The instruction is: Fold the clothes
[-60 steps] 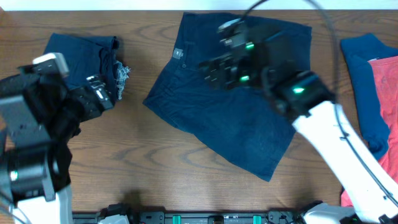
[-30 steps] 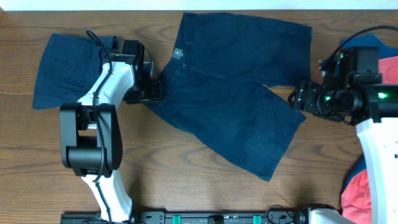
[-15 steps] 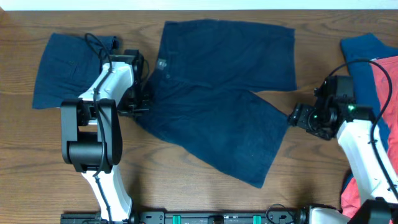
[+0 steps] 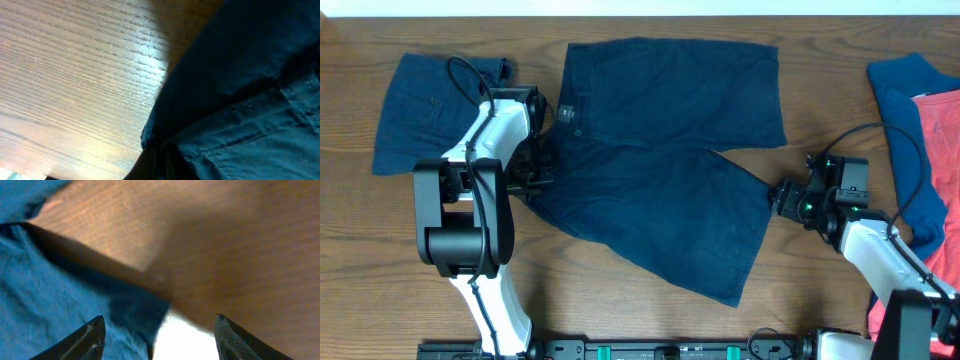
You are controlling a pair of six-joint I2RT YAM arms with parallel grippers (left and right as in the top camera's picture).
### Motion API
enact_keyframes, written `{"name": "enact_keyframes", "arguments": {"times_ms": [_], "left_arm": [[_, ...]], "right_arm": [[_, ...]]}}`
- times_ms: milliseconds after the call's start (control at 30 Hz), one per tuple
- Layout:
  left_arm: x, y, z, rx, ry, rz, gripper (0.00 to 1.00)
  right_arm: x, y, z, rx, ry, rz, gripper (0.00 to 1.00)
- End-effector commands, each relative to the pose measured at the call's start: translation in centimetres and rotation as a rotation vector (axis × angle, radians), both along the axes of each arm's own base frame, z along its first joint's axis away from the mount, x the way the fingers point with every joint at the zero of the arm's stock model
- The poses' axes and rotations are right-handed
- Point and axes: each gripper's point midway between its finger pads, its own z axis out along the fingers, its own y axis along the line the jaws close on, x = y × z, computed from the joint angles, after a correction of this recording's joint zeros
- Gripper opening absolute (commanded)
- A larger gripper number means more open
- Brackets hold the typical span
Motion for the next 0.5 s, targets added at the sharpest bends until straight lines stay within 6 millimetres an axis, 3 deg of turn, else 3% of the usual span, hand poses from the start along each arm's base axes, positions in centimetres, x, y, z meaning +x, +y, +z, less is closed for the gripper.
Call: {"name": "enact_keyframes", "arguments": {"times_ms": [0, 100, 200, 300, 467], "left_arm": [[0.1, 0.5, -0.2, 0.026, -0.002, 0.009, 0.08], [0.3, 0.5, -0.2, 0.026, -0.009, 0.009, 0.08], [0.2, 0.5, -0.2, 0.026, -0.008, 0.009, 0.08], [0.2, 0.5, -0.2, 0.026, -0.004, 0.009, 0.08], [0.2, 0.5, -0.2, 0.026, -0.005, 0.009, 0.07]], "right_arm": [[0.1, 1.1, -0.9, 0.048, 0.002, 0.051, 0.68], [0.3, 1.7, -1.9, 0.061, 0.014, 0.067, 0.58], [0.1, 1.9, -2.3, 0.062, 0.028, 0.071, 0.25], [0.7, 1.5, -1.6, 0.058, 0.002, 0.064, 0.03], [3.6, 0.0, 2.4, 0.041, -0.126, 0.031, 0.01]]}}
